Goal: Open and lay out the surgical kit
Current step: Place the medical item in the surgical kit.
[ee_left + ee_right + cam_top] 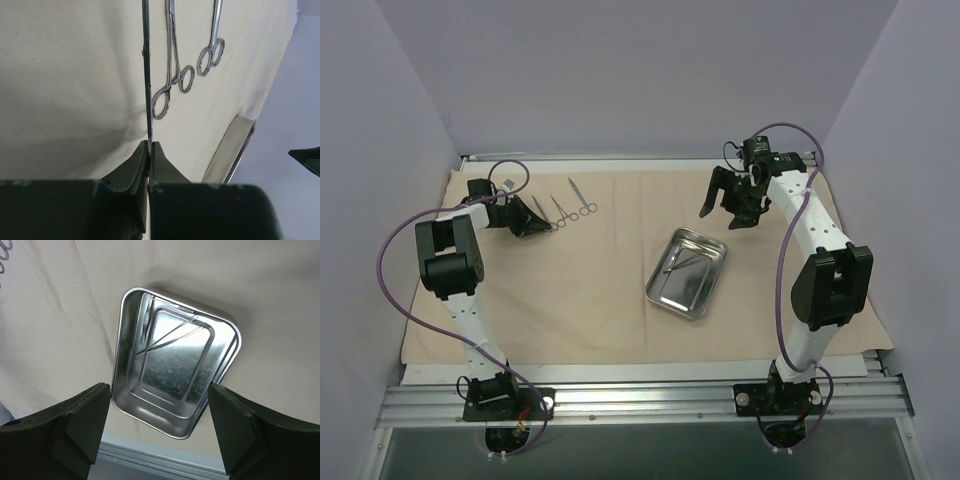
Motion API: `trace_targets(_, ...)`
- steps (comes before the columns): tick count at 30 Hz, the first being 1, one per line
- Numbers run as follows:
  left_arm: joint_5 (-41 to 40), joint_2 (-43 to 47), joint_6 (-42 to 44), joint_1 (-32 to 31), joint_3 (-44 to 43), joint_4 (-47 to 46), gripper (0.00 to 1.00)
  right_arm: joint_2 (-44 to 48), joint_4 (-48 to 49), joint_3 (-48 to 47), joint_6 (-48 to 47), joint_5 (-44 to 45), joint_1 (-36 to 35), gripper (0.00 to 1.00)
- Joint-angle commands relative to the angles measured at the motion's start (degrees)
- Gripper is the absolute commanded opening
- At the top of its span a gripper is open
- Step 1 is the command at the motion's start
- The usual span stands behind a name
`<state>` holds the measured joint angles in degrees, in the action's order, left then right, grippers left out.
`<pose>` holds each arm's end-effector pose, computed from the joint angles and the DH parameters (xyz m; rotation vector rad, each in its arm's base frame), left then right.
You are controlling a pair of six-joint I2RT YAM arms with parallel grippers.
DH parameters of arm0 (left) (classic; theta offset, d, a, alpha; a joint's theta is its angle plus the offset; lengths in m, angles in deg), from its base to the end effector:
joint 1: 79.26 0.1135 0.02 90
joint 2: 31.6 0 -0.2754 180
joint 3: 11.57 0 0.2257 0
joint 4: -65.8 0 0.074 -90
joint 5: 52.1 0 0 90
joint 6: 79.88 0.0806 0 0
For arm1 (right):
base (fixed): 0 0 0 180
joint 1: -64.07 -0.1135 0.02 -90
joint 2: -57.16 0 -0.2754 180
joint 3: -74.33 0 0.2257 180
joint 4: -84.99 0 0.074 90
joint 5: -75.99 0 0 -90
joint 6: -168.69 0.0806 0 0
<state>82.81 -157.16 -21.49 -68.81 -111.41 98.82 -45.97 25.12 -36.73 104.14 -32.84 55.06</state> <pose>0.4544 0.0259 0.1275 -0.6320 2.4555 -1.1527 0.3898 0.0881 0.2945 0.2180 2.5190 0.6577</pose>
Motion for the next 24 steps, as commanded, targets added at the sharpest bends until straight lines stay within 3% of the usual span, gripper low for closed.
trace_targets(1,1.0,-0.9,1.8,0.6,-3.6,0.7,0.02,1.2,-1.5,0.1,0.2,-0.8,0.2,0.8)
trace_targets(7,0.3,-2.3,2.3,1.2,-4.3,2.2,0.03,1.2,-1.3,0.4,0.8,-0.9,0.2,0.8)
trace_targets(15,-0.4,-3.5,3.1,2.2,-5.0,4.7,0.15,1.7,-0.6,1.4,1.8,-1.0,0.1,0.8)
trace_targets(17,-0.8,-3.6,2.9,2.3,-4.9,4.9,0.25,1.9,-0.5,1.7,1.9,-1.2,0.1,0.81)
trace_targets(24,-1.7,-4.2,3.9,2.5,-5.5,6.9,0.42,2.0,0.0,1.9,2.3,-1.3,-0.1,0.81)
